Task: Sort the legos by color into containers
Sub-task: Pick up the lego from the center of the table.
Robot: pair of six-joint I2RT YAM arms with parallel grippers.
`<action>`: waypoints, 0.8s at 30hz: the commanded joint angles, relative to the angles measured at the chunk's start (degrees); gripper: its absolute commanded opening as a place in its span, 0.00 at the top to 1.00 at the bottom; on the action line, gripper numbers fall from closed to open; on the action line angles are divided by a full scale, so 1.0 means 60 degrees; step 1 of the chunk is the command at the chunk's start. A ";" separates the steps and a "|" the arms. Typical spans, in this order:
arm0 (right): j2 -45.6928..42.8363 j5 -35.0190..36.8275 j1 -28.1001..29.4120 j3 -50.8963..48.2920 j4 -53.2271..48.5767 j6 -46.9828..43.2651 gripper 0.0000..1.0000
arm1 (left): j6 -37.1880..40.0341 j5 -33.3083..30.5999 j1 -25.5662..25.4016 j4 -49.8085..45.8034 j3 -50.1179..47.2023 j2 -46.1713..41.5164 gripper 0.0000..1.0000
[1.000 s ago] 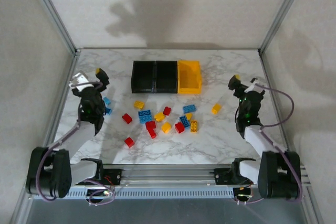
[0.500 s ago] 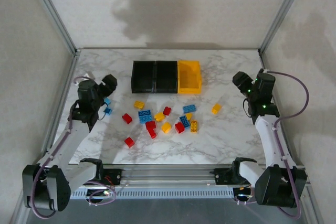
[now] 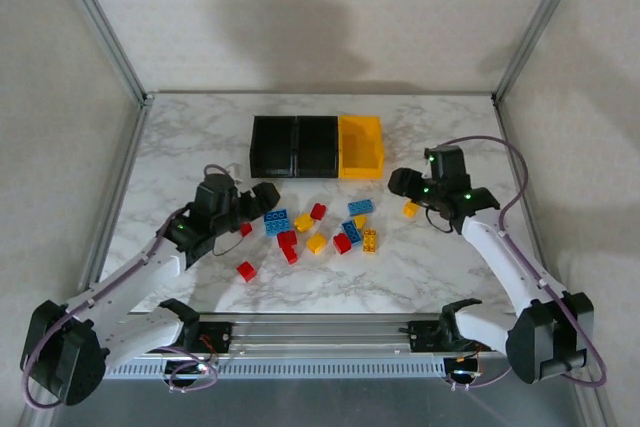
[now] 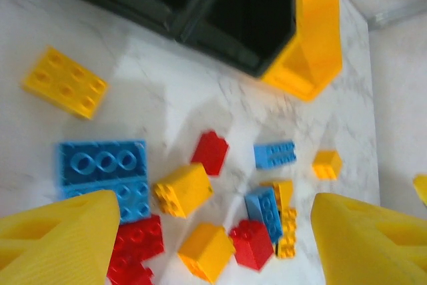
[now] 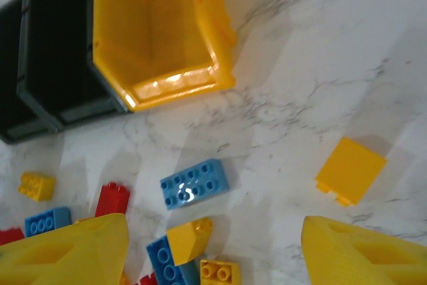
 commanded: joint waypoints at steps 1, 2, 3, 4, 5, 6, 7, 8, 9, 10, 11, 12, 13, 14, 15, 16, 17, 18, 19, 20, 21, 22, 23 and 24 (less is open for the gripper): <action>0.0305 0.0671 0.0594 -0.0156 -0.0082 0.0109 0.28 | -0.0325 0.0123 -0.0649 0.0282 0.0105 0.0533 0.24; 0.0428 0.0774 0.0775 -0.0208 -0.0034 0.0104 0.28 | -0.0304 0.0058 -0.0847 0.0307 0.0165 0.0718 0.24; 0.0553 0.0861 0.0897 -0.0250 0.0015 0.0116 0.27 | -0.0306 0.0011 -0.0994 0.0310 0.0215 0.0868 0.24; 0.0712 0.0931 0.1014 -0.0269 0.0073 0.0088 0.27 | -0.0327 -0.0027 -0.1145 0.0338 0.0235 0.1015 0.24; 0.0840 0.0994 0.1108 -0.0269 0.0121 0.0069 0.26 | -0.0369 -0.0016 -0.1276 0.0386 0.0247 0.1125 0.24; 0.1013 0.1116 0.1221 -0.0242 0.0132 0.0047 0.25 | -0.0418 0.0006 -0.1396 0.0448 0.0235 0.1212 0.23; 0.1165 0.1241 0.1326 -0.0205 0.0150 0.0019 0.25 | -0.0459 0.0038 -0.1519 0.0530 0.0211 0.1228 0.23; 0.1299 0.1309 0.1407 -0.0171 0.0193 -0.0011 0.24 | -0.0474 0.0018 -0.1625 0.0545 0.0195 0.1241 0.23; 0.1442 0.1355 0.1476 -0.0139 0.0255 -0.0042 0.23 | -0.0478 -0.0075 -0.1732 0.0497 0.0191 0.1215 0.22; 0.1600 0.1339 0.1548 -0.0110 0.0353 -0.0086 0.23 | -0.0492 -0.0128 -0.1815 0.0444 0.0170 0.1176 0.22; 0.1746 0.1336 0.1590 -0.0069 0.0409 -0.0138 0.23 | -0.0494 -0.0130 -0.1860 0.0418 0.0148 0.1133 0.22; 0.1933 0.1330 0.1629 0.0024 0.0445 -0.0181 0.23 | -0.0511 -0.0137 -0.1894 0.0341 0.0109 0.1066 0.22; 0.2127 0.1349 0.1695 0.0130 0.0487 -0.0253 0.23 | -0.0538 -0.0152 -0.1909 0.0257 0.0067 0.0985 0.22; 0.2338 0.1370 0.1763 0.0253 0.0479 -0.0326 0.23 | -0.0534 -0.0201 -0.1910 0.0167 0.0046 0.0897 0.22; 0.2560 0.1435 0.1832 0.0402 0.0470 -0.0395 0.24 | -0.0533 -0.0264 -0.1909 0.0068 0.0004 0.0771 0.21; 0.2756 0.1473 0.1905 0.0535 0.0498 -0.0450 0.24 | -0.0538 -0.0350 -0.1917 0.0013 -0.0056 0.0645 0.21; 0.2942 0.1444 0.1954 0.0642 0.0534 -0.0514 0.24 | -0.0543 -0.0434 -0.1909 -0.0044 -0.0088 0.0541 0.21; 0.3136 0.1398 0.1998 0.0769 0.0574 -0.0563 0.25 | -0.0544 -0.0500 -0.1909 -0.0082 -0.0125 0.0451 0.20; 0.3356 0.1377 0.2063 0.0899 0.0614 -0.0604 0.25 | -0.0558 -0.0553 -0.1899 -0.0099 -0.0164 0.0388 0.20; 0.3553 0.1389 0.2097 0.0996 0.0631 -0.0654 0.25 | -0.0573 -0.0555 -0.1896 -0.0077 -0.0185 0.0352 0.19; 0.3791 0.1452 0.2174 0.1134 0.0606 -0.0699 0.24 | -0.0601 -0.0533 -0.1908 -0.0069 -0.0204 0.0342 0.19; 0.4018 0.1477 0.2239 0.1279 0.0601 -0.0748 0.24 | -0.0608 -0.0523 -0.1908 -0.0059 -0.0204 0.0347 0.19; 0.4205 0.1517 0.2288 0.1381 0.0575 -0.0793 0.23 | -0.0614 -0.0513 -0.1909 -0.0040 -0.0211 0.0347 0.19; 0.4397 0.1535 0.2362 0.1485 0.0590 -0.0831 0.23 | -0.0628 -0.0526 -0.1907 -0.0041 -0.0222 0.0359 0.19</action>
